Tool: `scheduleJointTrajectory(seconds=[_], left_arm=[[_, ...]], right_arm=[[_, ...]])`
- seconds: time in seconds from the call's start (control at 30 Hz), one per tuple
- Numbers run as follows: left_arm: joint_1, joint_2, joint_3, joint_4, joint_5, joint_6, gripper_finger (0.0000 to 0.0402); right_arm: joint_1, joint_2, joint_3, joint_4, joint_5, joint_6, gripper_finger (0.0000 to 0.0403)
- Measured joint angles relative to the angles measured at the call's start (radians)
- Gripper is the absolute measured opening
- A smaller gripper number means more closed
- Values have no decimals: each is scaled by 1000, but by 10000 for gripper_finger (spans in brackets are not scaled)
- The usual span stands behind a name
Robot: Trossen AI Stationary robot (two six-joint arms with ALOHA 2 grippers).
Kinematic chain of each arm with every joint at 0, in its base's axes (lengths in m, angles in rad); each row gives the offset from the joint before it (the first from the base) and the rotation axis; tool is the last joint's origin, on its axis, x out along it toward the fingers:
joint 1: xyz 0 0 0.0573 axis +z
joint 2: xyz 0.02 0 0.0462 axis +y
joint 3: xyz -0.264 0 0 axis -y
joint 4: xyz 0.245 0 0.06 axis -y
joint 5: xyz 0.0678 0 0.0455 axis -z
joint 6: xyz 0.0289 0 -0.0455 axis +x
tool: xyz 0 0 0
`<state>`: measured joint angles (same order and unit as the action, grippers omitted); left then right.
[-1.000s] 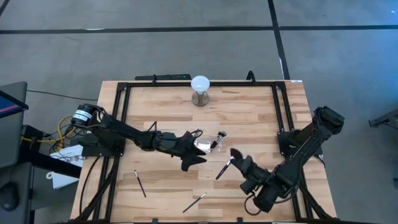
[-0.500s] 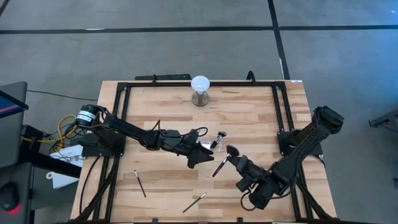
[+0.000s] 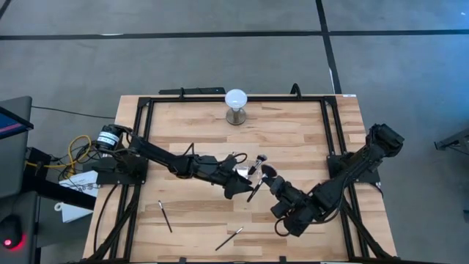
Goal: Put items in baskets/containers
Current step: Put the black highlighter brush into the transparent organizer
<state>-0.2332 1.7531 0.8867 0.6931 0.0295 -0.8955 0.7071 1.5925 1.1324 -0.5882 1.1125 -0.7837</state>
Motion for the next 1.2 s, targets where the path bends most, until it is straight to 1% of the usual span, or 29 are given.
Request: scheduleJointTrajectory(seconds=[0.1, 0.37, 0.5, 0.73, 1.03, 1.13, 1.2], left_arm=[[-1, -1, 1, 41, 2, 0, 228], [-1, -1, 2, 40, 8, 0, 228], [-1, -1, 2, 41, -19, 0, 227], [-6, -1, 18, 40, -22, 28, 227], [-6, -1, 18, -38, -22, 62, 227], [-6, -1, 18, -49, -30, 88, 219], [-6, -1, 18, -58, -34, 113, 203]], right_arm=[[-1, 0, 0, 1, -14, -2, 60], [-7, 0, 0, 17, -24, -9, 60], [-18, 0, 0, 49, -41, -39, 60], [-45, 0, 0, 59, -64, -55, 61], [-80, 0, 0, 64, -66, -81, 57], [-83, 0, 0, 82, -65, -89, 55], [-82, 0, 0, 88, -66, -89, 55]])
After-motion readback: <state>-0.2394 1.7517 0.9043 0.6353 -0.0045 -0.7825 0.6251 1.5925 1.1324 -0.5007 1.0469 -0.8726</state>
